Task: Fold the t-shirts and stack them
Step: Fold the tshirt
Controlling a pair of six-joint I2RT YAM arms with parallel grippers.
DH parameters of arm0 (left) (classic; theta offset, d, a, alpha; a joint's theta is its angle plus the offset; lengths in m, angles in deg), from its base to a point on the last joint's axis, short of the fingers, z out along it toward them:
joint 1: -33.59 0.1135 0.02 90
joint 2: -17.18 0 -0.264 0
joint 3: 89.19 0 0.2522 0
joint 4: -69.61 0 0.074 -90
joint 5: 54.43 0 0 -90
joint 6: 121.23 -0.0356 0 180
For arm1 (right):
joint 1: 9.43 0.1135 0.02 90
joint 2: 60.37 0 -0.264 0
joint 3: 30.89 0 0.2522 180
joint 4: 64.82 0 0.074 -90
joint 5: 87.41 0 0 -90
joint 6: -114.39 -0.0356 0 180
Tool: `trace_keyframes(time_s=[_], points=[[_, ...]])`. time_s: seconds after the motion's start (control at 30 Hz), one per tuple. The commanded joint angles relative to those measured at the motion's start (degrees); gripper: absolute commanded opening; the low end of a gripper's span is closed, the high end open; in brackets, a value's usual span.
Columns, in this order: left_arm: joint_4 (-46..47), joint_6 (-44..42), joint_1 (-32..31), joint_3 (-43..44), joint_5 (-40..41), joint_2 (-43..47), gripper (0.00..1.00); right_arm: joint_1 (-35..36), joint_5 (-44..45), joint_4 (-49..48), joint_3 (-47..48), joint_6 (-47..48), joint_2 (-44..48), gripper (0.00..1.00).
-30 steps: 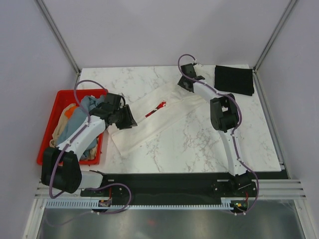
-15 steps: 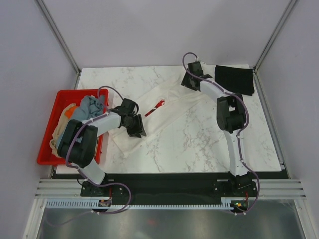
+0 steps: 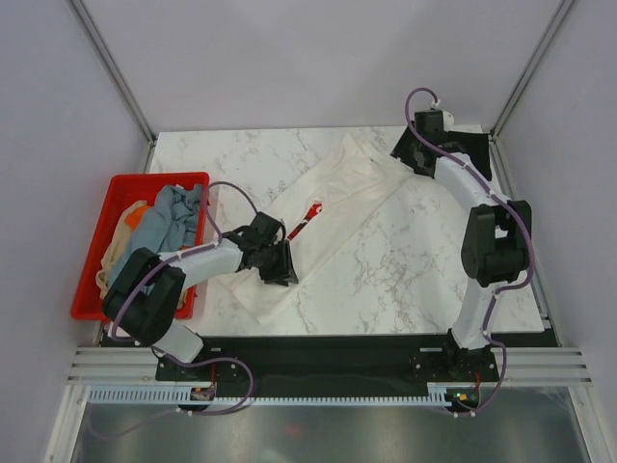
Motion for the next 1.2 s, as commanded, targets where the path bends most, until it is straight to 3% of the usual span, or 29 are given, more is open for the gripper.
trace_keyframes(time_s=[0.0,0.07,0.3,0.6,0.93,1.17], points=[[-2.00,4.23,-6.16,-3.31,0.80,3.42,0.42,-3.23,-2.00,0.90,-4.91,-1.82,0.39,0.61],[-1.83,12.27,-9.93,-3.84,2.03,5.01,0.41,-4.72,-2.88,0.19,-5.71,-1.65,0.04,0.60],[-1.91,18.29,-13.82,-4.63,3.70,11.51,0.42,-6.49,-11.84,-9.20,-9.31,2.91,-4.61,0.50],[-3.93,15.49,-13.64,-1.03,3.08,15.03,0.44,-10.71,-18.70,-14.22,-9.06,7.05,-10.58,0.49],[-6.57,10.57,-11.80,5.74,3.43,13.19,0.43,-12.47,-26.87,-13.61,-2.55,11.45,-18.59,0.48],[-7.36,8.81,-10.74,8.02,3.43,11.34,0.43,-12.47,-28.56,-14.93,-3.25,11.01,-18.77,0.48]])
